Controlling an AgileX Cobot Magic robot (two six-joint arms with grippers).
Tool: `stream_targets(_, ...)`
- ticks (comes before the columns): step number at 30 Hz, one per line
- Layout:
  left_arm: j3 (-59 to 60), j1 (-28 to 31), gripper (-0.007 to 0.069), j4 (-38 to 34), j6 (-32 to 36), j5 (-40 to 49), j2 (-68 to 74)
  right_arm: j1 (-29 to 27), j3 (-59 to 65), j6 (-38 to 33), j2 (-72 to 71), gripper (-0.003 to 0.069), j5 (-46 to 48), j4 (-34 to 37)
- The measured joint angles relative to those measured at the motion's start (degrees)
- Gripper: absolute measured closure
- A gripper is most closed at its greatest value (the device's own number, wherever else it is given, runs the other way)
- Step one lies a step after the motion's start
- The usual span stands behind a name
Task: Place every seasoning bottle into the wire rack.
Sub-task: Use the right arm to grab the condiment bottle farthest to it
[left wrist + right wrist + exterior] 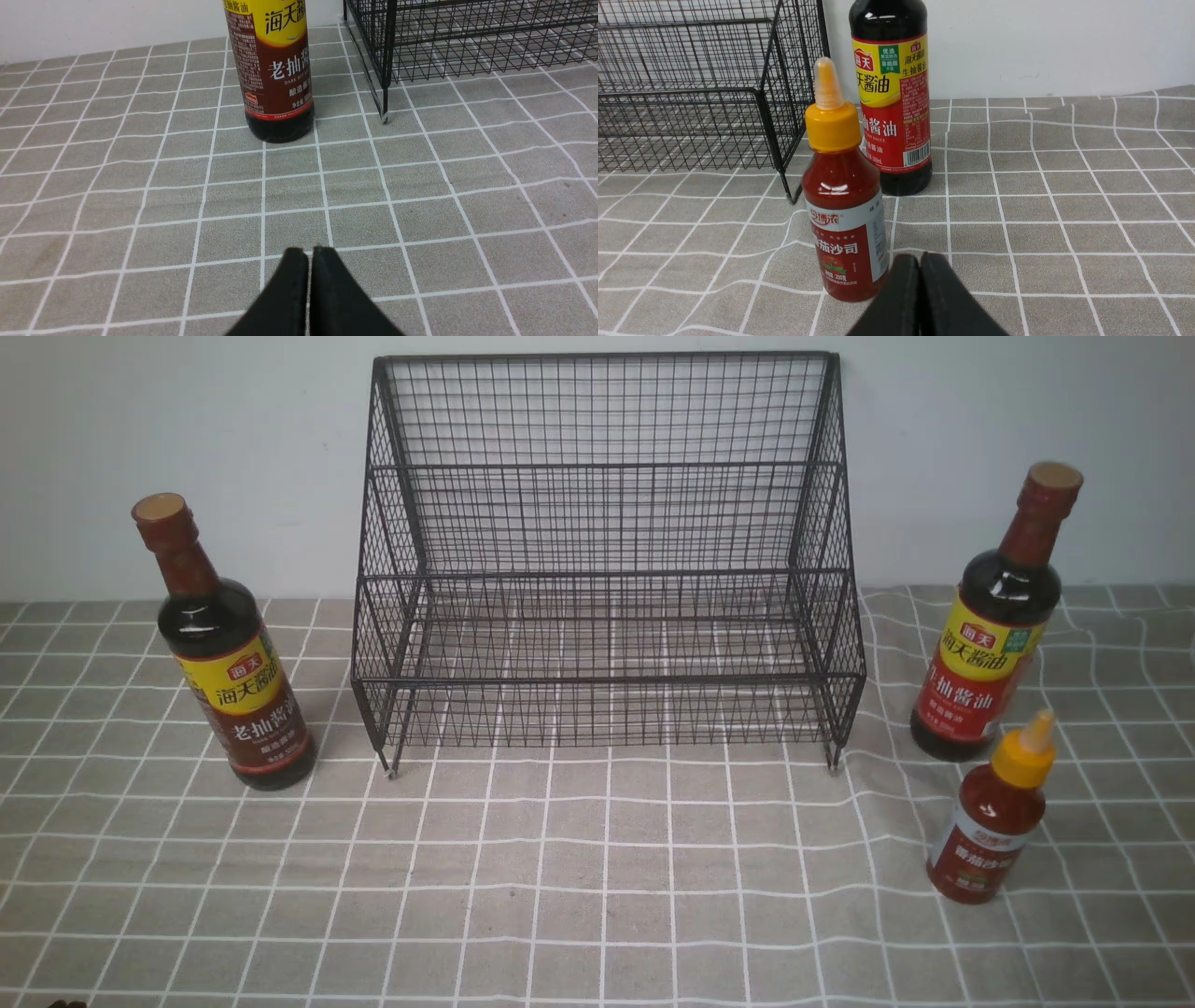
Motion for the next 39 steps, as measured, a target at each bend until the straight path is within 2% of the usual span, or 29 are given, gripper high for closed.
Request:
stream_targets(21,0.00,0.00,0.0631,0.00,0.00,0.00,0.00,0.00,0.00,0.20,0.00,0.0672,-0.09,0.59)
stream_targets(23,0.00,0.00,0.0631,0.00,0.00,0.00,0.00,0.00,0.19,1.94,0.00,0.0672,-2.27,3.71)
stream_targets(26,0.00,0.00,0.0631,0.00,0.00,0.02,0.00,0.00,0.31,6.50,0.00,0.0672,-8.59,13.49)
stream_targets(27,0.00,0.00,0.0631,0.00,0.00,0.02,0.00,0.00,0.31,6.50,0.00,0.0672,-9.18,13.49)
stream_targets(32,0.00,0.00,0.0631,0.00,0.00,0.02,0.00,0.00,0.31,12.12,0.00,0.0672,-19.74,30.94)
stream_targets(34,0.00,0.00,0.0631,0.00,0.00,0.02,0.00,0.00,0.31,12.11,0.00,0.0672,-22.02,33.36)
stream_targets(39,0.00,0.00,0.0631,0.00,0.00,0.02,0.00,0.00,0.31,12.11,0.00,0.0672,-26.45,34.32)
